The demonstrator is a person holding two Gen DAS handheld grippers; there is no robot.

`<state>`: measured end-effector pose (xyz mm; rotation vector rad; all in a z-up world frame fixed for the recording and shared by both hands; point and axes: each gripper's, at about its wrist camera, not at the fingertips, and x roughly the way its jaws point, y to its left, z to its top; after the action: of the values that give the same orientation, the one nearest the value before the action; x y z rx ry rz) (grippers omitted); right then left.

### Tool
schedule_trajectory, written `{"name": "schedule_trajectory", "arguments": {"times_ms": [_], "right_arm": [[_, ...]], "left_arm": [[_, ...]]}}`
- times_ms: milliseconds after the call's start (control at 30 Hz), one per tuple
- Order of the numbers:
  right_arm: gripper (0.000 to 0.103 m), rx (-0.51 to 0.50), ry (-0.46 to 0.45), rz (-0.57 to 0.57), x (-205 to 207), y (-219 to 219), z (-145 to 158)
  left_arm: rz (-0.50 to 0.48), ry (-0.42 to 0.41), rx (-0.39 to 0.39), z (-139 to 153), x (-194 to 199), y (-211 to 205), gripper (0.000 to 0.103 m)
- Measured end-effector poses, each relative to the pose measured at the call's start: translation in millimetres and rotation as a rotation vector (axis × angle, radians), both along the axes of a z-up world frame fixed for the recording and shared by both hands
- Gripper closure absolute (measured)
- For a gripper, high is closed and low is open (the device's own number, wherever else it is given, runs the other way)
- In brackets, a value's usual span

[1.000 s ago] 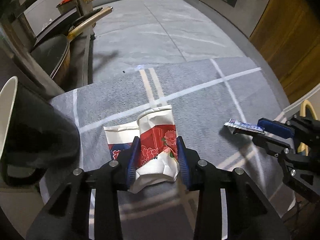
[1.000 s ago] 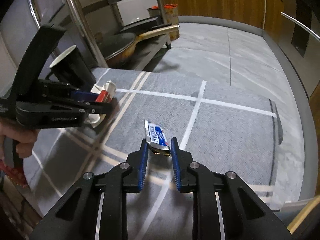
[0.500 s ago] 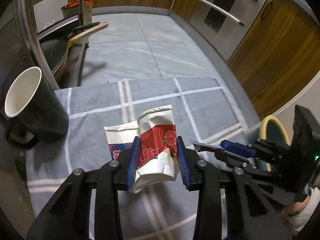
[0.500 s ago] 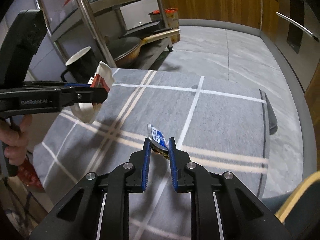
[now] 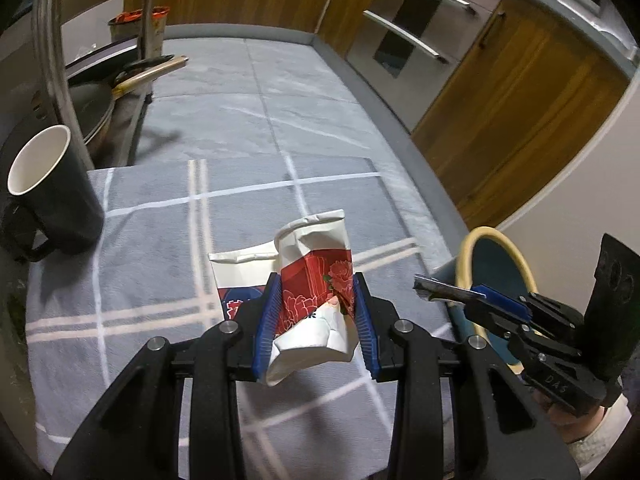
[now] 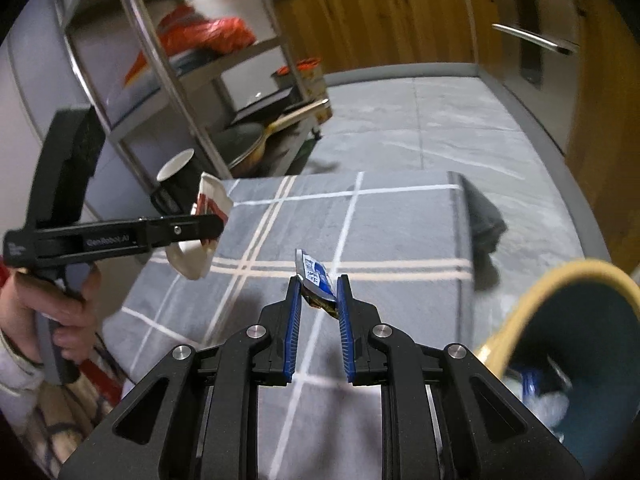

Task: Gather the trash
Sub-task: 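Carry the wrapper and sachet over the bin, then open both grippers to drop the wrapper and sachet into the bin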

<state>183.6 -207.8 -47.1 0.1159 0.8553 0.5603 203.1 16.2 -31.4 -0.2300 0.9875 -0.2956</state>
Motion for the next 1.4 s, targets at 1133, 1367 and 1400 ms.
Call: {"name": "schedule_trajectory", "arguments": {"times_ms": [1133,1367,1400], "right_arm": [[0.084,0.031,0.047,-0.436,-85.9,-189.9,-7.7],[0.082,0.041,0.127,-0.447,-74.5,-196.8,-30.0],[0.082,0.037,0.135,-0.447,-72.8,-196.4,-32.8]], "left_arm": [[-0.360,0.008,-0.248,-5.9,-12.3,-238.2,0.065],[-0.357,0.053,-0.205,-33.4,-0.6,-252.2,0.065],[-0.357,0.063,-0.209,-38.3,1.4,-252.3,0.064]]}}
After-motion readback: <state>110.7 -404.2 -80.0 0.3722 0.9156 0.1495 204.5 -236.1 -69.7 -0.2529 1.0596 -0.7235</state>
